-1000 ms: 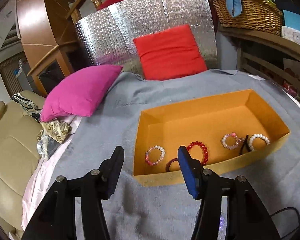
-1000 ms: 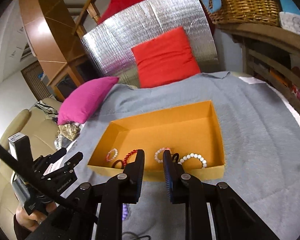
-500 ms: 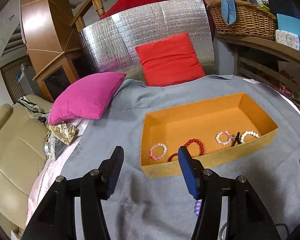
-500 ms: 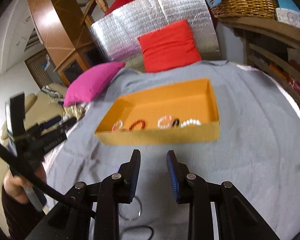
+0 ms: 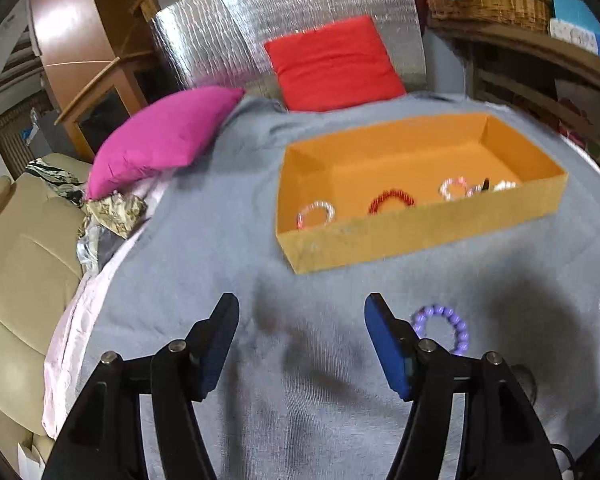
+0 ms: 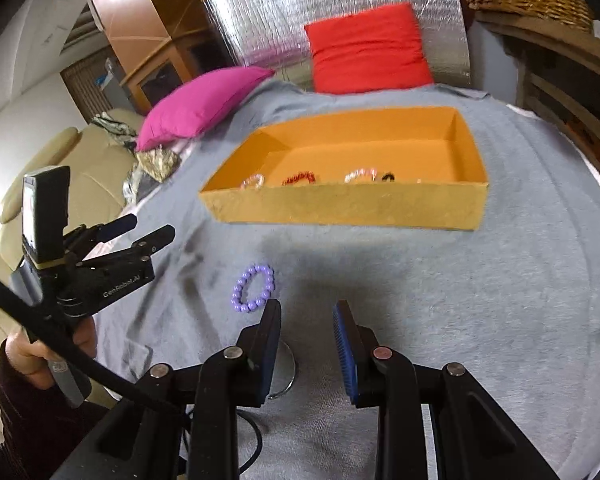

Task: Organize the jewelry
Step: 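Withdraw both open tools from the box toward the purple bracelet and silver bangle, then grasp the silver bangle with the right tool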

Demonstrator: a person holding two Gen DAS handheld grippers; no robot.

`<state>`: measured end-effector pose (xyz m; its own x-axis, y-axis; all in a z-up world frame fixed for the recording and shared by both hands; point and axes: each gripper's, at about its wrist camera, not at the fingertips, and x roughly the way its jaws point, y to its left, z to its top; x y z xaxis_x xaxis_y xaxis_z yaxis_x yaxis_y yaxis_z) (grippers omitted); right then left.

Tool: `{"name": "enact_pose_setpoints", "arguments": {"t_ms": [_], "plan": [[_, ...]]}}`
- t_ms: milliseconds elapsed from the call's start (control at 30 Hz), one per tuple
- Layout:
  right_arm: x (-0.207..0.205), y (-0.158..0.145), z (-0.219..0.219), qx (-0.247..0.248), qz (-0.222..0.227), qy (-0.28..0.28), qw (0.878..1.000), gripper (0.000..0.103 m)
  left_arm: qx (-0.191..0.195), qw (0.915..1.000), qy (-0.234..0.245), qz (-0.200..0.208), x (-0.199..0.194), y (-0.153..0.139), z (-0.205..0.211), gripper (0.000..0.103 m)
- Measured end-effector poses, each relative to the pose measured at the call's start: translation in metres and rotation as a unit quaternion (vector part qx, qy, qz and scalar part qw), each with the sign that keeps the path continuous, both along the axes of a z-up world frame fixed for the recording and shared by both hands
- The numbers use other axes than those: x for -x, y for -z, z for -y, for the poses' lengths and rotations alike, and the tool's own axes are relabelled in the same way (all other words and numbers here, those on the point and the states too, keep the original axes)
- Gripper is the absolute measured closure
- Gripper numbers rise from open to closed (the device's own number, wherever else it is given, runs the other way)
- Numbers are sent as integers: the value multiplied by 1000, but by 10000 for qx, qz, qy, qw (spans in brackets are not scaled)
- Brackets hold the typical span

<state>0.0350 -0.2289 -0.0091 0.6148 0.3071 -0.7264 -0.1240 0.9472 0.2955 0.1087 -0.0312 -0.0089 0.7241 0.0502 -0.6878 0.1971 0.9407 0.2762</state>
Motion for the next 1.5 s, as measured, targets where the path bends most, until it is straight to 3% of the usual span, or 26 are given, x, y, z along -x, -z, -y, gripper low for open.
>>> {"name": "enact_pose_setpoints", "arguments": {"t_ms": [800, 867, 933, 1000, 1233, 1500], "plan": [[-4, 64, -27, 66, -761, -781, 9940, 74, -97, 9972, 40, -741, -29, 52, 7, 37], [-4, 66, -30, 56, -786, -830, 9934, 64, -42, 9968, 44, -791, -31, 53, 9, 37], [-4, 67, -35, 44, -768, -877, 9932, 45, -20, 9967, 60, -805, -32, 53, 11, 37], [-2, 65, -40, 33, -678, -986, 9928, 44, 17, 9965, 87, -828, -33, 54, 12, 37], [3, 76, -73, 689, -570, -1221, 9885, 37, 106, 9959, 104, -890, -36, 55, 15, 37], [11, 83, -96, 1706, -18, -1139, 9787, 40, 94, 9955, 183, -930, -36, 57, 21, 37]]}}
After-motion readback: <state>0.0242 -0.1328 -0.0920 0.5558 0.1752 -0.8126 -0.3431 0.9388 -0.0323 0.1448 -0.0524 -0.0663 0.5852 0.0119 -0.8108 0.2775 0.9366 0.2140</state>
